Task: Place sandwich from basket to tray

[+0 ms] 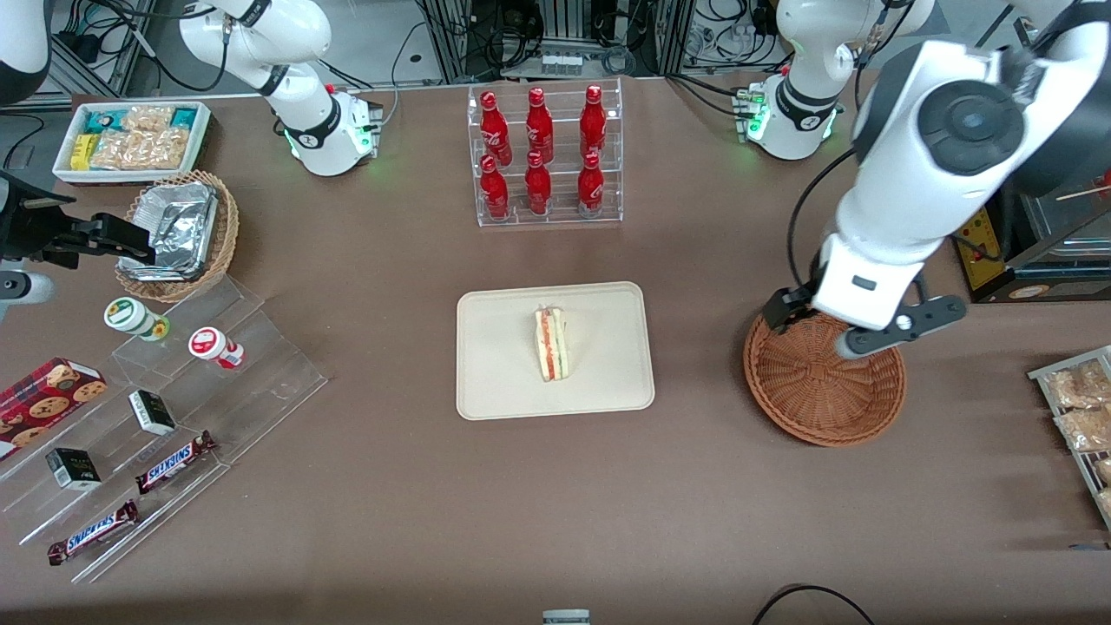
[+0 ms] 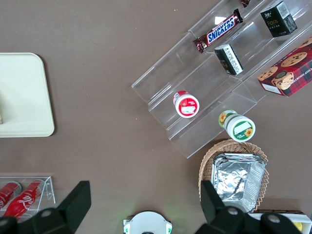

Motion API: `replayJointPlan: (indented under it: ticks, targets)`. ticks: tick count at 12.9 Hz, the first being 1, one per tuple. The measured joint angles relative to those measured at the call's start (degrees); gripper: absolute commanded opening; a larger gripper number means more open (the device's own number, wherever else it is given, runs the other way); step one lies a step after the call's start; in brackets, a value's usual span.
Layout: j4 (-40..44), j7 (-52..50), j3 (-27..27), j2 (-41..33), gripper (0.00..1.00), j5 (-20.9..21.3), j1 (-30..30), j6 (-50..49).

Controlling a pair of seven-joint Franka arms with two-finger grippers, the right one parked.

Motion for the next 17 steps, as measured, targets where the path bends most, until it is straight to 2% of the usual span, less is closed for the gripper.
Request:
replayJointPlan:
  ticks: [4,8,10,14,17]
  targets:
    - [-0.18,9.38,0.6,-3.17,1.0,-1.78,5.08,-4.99]
    - [-0.36,23.46,9.07,-6.06,1.0,-6.35,5.9,-7.86]
    - [-0.95,28.35,14.03,-7.19,1.0,-7.94,4.25,-8.46]
    - [-3.35,33.21,25.31,-9.82,1.0,-9.53,-4.13,-8.58]
    - [-4.03,35.63,28.06,-11.15,1.0,-9.61,-5.93,-8.58]
